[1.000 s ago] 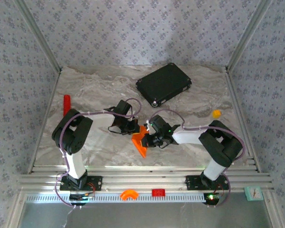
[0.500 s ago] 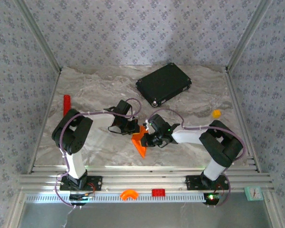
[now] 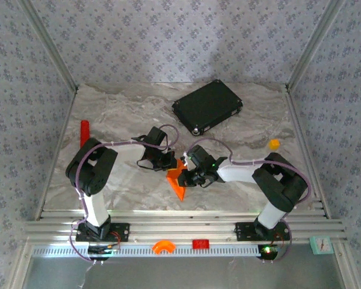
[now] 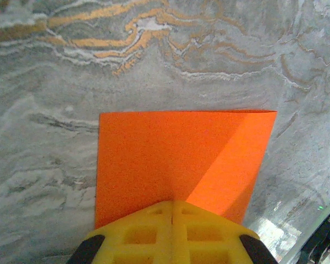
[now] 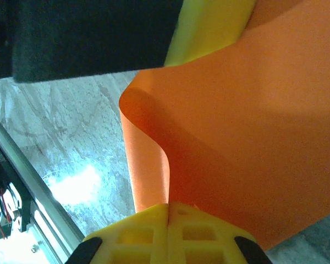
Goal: Fold a paper plane with a square sheet of paper (pick it up from the middle)
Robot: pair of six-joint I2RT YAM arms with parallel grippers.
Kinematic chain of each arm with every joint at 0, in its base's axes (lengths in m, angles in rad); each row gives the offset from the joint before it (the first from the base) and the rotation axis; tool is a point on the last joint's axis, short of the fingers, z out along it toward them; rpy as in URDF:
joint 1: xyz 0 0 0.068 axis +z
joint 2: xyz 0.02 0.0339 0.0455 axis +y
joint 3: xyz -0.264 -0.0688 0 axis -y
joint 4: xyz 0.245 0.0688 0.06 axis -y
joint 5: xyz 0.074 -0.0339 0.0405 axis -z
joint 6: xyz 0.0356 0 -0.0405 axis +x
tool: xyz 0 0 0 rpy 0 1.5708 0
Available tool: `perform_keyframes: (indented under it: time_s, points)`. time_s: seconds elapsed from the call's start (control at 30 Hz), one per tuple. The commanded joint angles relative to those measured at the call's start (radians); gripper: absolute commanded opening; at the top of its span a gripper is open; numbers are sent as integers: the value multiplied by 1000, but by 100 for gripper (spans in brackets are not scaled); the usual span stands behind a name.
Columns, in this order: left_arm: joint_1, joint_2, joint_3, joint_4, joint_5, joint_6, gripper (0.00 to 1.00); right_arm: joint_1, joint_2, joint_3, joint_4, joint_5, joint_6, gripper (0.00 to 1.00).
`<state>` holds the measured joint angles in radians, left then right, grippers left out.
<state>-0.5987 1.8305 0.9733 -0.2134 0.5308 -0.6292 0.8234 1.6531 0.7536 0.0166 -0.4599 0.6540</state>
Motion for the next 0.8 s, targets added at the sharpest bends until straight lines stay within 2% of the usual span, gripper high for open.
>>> perform_keyframes:
  time_s: [0.0, 0.77]
  points:
    - [-10, 3, 7, -58, -28, -1, 0, 3, 22, 16, -26, 9, -17, 2]
    - [-10, 4, 14, -59, -29, -4, 0, -1, 29, -7, -25, 41, -17, 1]
